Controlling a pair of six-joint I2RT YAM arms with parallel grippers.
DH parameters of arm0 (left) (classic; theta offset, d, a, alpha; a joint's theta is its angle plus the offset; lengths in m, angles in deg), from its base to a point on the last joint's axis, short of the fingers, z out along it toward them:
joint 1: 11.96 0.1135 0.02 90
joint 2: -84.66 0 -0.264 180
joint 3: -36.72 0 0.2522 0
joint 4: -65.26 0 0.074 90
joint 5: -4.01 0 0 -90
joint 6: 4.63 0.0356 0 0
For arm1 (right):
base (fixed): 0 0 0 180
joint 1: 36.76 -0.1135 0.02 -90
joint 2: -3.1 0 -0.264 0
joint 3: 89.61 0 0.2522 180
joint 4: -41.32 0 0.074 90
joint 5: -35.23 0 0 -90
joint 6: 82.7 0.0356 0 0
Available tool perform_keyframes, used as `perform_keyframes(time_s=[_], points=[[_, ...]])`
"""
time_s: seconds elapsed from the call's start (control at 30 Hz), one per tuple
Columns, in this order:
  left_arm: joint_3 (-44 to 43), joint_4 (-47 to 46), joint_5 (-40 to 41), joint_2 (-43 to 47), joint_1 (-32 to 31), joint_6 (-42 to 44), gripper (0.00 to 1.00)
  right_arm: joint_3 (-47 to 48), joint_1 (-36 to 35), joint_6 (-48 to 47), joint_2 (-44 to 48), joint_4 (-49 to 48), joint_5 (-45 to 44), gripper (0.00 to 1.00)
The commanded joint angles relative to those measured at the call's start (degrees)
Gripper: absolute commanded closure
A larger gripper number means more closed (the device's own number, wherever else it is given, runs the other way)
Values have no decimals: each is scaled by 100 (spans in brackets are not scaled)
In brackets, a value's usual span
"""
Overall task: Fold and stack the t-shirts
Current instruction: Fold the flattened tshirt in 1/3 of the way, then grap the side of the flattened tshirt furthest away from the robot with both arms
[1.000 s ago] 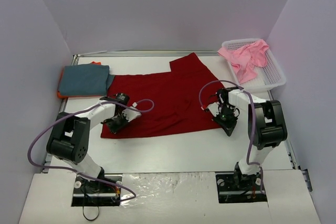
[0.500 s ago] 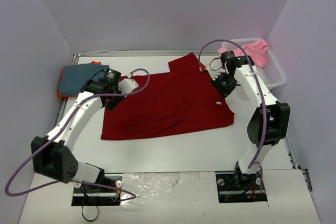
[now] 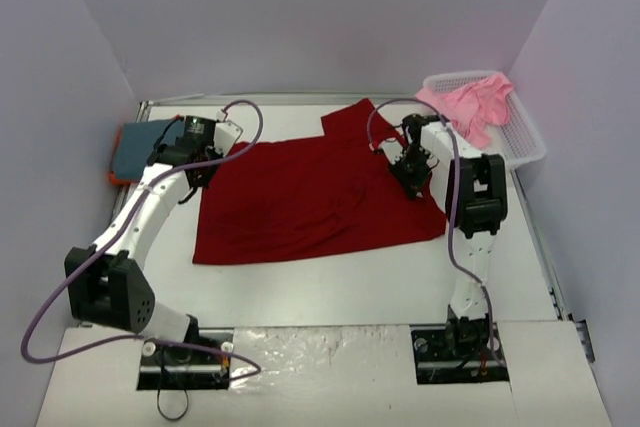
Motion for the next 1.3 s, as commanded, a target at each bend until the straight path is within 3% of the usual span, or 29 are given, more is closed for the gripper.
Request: perform_keyframes(time_s=[0.0, 0.23, 0.47, 0.67, 0.77, 0.83, 0.9, 0.97, 1.03, 1.13, 1.27], points=[[-3, -73, 234, 315, 67, -68, 98, -532, 155, -111, -203, -46, -1, 100], [137, -82, 340, 509, 208, 38, 98, -1928, 471, -384, 236, -248, -247, 100], [146, -29, -55, 456, 235, -67, 98, -2888, 726, -595, 974, -284, -528, 100], [102, -230, -118, 245, 234, -94, 98, -2539, 709, -446, 1335, -196, -292, 100], [-28, -573, -4, 87, 234, -50, 78, -1652, 577, -262, 1388, 84, 260, 90], [-239, -661, 58, -114, 234, -50, 58, -739, 394, -165, 1388, 514, 586, 76], [-643, -697, 146, -290, 234, -67, 36, 268, 226, -85, 1362, 1075, 956, 69], [-1020, -749, 190, -379, 234, -102, 32, 948, 15, -138, 1275, 1490, 1210, 64], [-1171, -995, 287, -458, 234, -120, 20, 1790, -73, -173, 1213, 1921, 1343, 55], [-1365, -1303, -37, -616, 243, -59, 11, 2461, -161, -129, 1081, 1984, 1318, 48], [-1681, -1479, -1230, -1116, 322, -32, 9, 2106, -170, 326, 1124, 487, 826, 43]])
